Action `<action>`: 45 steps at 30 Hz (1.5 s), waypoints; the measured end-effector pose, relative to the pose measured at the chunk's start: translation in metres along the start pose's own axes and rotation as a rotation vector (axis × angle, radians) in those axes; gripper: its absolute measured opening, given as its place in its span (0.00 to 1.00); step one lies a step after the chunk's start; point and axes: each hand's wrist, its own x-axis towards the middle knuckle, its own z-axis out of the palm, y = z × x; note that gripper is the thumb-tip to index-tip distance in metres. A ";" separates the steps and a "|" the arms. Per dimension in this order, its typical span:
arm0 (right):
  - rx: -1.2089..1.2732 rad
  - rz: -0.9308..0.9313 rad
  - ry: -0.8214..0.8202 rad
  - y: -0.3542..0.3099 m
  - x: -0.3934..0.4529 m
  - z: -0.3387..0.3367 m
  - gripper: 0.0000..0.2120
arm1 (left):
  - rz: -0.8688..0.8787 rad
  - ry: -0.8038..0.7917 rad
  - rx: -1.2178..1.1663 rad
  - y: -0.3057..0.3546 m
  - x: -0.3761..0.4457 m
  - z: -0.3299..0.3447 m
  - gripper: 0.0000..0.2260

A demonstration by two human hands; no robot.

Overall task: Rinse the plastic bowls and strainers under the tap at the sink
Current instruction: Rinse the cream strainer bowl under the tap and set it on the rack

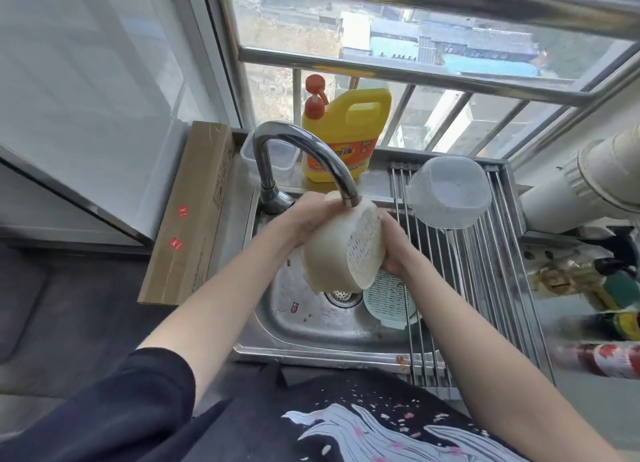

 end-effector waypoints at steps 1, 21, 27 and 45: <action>0.074 0.019 -0.017 0.009 0.000 -0.003 0.17 | -0.061 -0.064 -0.082 0.001 0.001 -0.004 0.23; 0.835 0.589 -0.006 0.050 -0.012 0.010 0.24 | -0.054 -0.257 -0.554 -0.043 -0.004 -0.015 0.15; 0.693 0.350 0.143 0.059 -0.031 0.019 0.29 | -0.048 -0.055 -0.589 -0.017 0.008 -0.004 0.10; 0.598 -0.272 0.359 0.022 -0.037 -0.006 0.13 | -0.399 -0.013 -0.803 -0.033 0.014 0.014 0.16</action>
